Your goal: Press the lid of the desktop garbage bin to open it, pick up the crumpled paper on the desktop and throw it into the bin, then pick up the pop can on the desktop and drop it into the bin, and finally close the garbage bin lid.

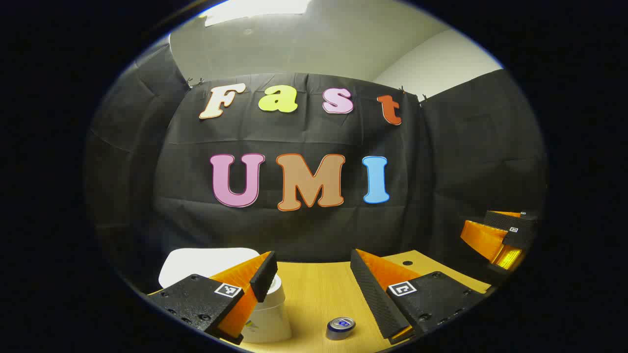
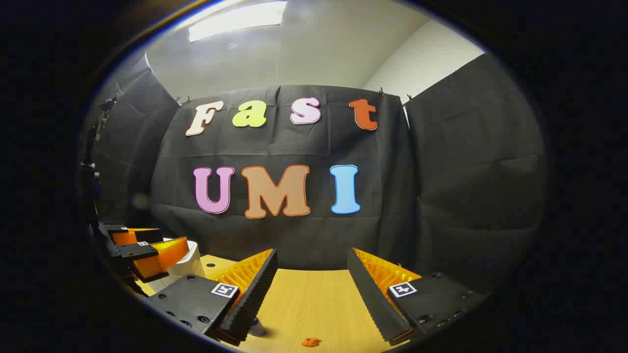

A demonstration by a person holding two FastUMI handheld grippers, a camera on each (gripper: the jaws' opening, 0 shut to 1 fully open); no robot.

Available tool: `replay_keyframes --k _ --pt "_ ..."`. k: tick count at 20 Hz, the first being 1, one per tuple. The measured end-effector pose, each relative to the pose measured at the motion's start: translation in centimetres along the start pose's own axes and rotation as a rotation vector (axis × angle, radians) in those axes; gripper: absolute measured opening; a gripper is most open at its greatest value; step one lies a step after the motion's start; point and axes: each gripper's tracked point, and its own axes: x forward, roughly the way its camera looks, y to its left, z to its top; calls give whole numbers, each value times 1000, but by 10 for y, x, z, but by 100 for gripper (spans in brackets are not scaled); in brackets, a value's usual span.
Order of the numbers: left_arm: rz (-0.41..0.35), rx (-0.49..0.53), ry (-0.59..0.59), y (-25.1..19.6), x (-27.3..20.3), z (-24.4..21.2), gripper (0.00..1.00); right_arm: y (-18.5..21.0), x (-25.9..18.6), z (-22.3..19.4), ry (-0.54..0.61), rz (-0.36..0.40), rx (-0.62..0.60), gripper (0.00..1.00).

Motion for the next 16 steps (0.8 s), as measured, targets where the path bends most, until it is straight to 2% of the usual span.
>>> replay_keyframes --k 16 --pt "10 17 5 -5 -3 1 93 -3 -1 -2 2 -6 8 95"
